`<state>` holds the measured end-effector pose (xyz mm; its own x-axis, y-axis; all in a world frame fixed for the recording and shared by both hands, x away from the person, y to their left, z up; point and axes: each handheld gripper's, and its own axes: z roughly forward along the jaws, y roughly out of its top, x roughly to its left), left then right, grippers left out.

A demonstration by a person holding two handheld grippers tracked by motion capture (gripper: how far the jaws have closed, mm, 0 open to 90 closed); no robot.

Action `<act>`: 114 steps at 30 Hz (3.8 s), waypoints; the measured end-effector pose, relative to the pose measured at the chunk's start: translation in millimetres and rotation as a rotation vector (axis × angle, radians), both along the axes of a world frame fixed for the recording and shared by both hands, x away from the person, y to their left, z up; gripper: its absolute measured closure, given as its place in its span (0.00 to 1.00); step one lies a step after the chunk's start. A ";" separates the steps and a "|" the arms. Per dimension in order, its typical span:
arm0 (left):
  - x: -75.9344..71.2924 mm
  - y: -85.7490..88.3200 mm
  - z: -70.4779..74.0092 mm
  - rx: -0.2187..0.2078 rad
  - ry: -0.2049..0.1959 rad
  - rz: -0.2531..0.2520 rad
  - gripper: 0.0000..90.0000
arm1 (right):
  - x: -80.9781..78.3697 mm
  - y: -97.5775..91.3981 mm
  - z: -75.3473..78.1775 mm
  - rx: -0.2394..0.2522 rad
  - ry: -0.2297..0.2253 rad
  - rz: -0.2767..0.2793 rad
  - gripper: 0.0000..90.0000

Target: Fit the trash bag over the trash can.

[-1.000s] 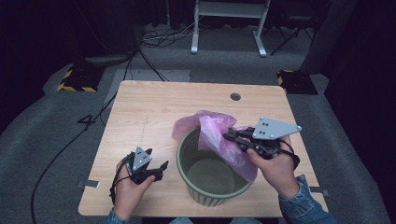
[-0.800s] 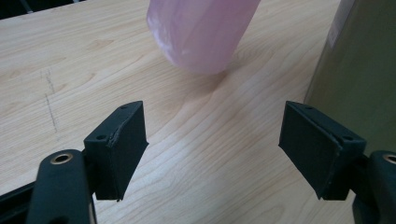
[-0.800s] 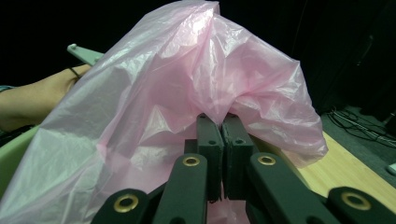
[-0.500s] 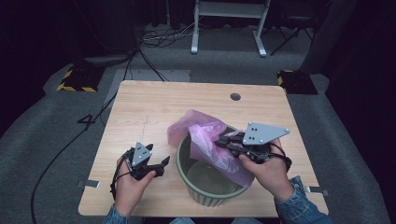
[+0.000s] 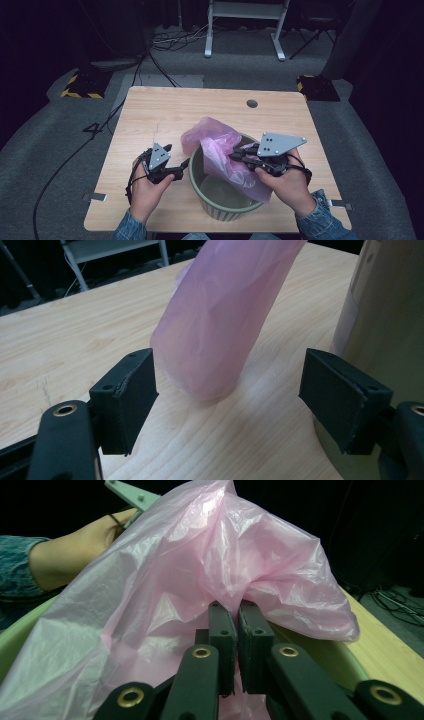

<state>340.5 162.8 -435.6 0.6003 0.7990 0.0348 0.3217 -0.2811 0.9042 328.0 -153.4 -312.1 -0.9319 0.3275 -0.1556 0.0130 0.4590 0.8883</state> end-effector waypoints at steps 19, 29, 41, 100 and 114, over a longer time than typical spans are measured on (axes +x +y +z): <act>17.3 -10.4 3.2 -0.068 -0.008 -0.065 0.26 | -0.9 -0.8 -2.2 -0.021 0.016 0.018 0.94; 13.1 -14.8 13.9 0.001 -0.061 -0.148 0.82 | -0.4 -2.7 -4.1 -0.029 0.024 0.020 0.94; 3.7 7.3 42.2 0.008 -0.172 -0.085 1.00 | -2.7 -20.4 -6.4 -0.020 0.009 -0.078 0.53; -47.4 -28.4 83.6 -0.107 -0.279 -0.258 0.99 | 18.2 0.9 19.8 -0.074 0.095 -0.101 0.39; -48.3 -25.9 81.4 -0.118 -0.269 -0.226 0.62 | 23.0 0.9 14.7 -0.086 0.096 -0.028 1.00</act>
